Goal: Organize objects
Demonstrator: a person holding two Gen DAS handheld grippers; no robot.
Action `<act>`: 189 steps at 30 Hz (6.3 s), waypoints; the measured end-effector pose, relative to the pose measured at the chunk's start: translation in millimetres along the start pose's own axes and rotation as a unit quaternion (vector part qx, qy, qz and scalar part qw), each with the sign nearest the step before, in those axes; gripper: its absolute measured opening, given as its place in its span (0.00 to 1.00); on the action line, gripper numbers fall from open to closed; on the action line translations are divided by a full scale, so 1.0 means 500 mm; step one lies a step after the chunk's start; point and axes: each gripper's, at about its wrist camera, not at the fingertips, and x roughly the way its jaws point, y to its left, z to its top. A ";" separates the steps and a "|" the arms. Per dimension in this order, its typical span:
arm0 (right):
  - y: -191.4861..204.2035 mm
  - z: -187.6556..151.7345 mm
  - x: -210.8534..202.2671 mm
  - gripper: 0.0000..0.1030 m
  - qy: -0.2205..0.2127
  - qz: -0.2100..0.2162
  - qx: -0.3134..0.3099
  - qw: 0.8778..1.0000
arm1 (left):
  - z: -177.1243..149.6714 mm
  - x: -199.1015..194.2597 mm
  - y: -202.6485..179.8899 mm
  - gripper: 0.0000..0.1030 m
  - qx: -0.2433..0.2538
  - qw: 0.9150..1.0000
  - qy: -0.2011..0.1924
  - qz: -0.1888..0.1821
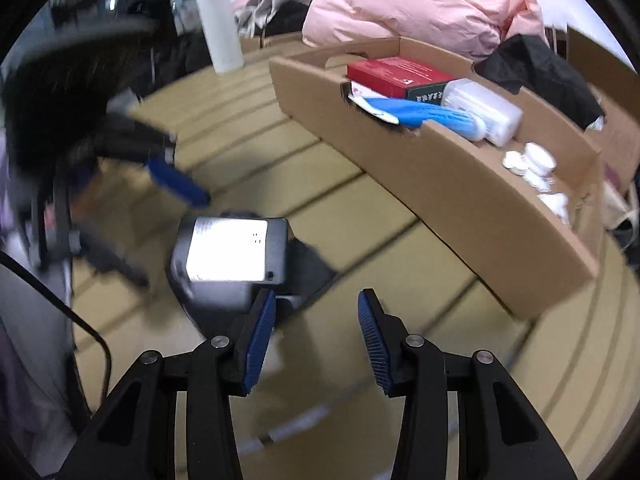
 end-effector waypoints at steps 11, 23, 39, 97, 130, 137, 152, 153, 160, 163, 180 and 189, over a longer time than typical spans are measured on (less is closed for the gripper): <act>0.002 -0.013 -0.012 0.47 -0.052 0.064 0.188 0.979 | -0.004 -0.004 0.006 0.38 -0.037 0.999 -0.006 -0.001; 0.061 0.024 0.034 0.48 -0.034 0.036 0.290 0.956 | -0.016 -0.027 -0.004 0.34 -0.084 0.995 0.011 0.046; 0.077 0.042 -0.031 0.41 -0.056 0.019 0.286 0.956 | 0.004 -0.089 -0.035 0.33 -0.107 0.993 -0.024 0.035; 0.043 0.170 -0.300 0.89 -0.038 -0.188 0.254 0.948 | 0.131 -0.392 -0.083 1.00 -0.181 0.946 -0.081 0.257; 0.598 -0.100 -0.426 0.89 -0.114 -0.260 0.225 0.932 | -0.242 -0.575 -0.419 1.00 -0.177 0.927 -0.141 0.298; 0.597 -0.106 -0.425 0.89 -0.118 -0.257 0.225 0.933 | -0.248 -0.555 -0.410 1.00 -0.189 0.931 -0.112 0.290; 0.595 -0.112 -0.423 0.89 -0.117 -0.260 0.227 0.931 | -0.246 -0.552 -0.415 1.00 -0.177 0.932 -0.108 0.298; 0.595 -0.111 -0.422 0.89 -0.117 -0.260 0.227 0.931 | -0.246 -0.552 -0.414 1.00 -0.177 0.932 -0.107 0.298; 0.597 -0.111 -0.424 0.89 -0.121 -0.262 0.227 0.930 | -0.244 -0.547 -0.412 1.00 -0.176 0.932 -0.103 0.299; 0.596 -0.113 -0.427 0.89 -0.123 -0.263 0.228 0.929 | -0.243 -0.545 -0.416 1.00 -0.174 0.933 -0.102 0.299; 0.591 -0.116 -0.427 0.89 -0.121 -0.268 0.235 0.926 | -0.240 -0.546 -0.414 1.00 -0.172 0.933 -0.101 0.298; 0.590 -0.117 -0.429 0.89 -0.121 -0.269 0.236 0.926 | -0.241 -0.544 -0.413 1.00 -0.174 0.933 -0.099 0.298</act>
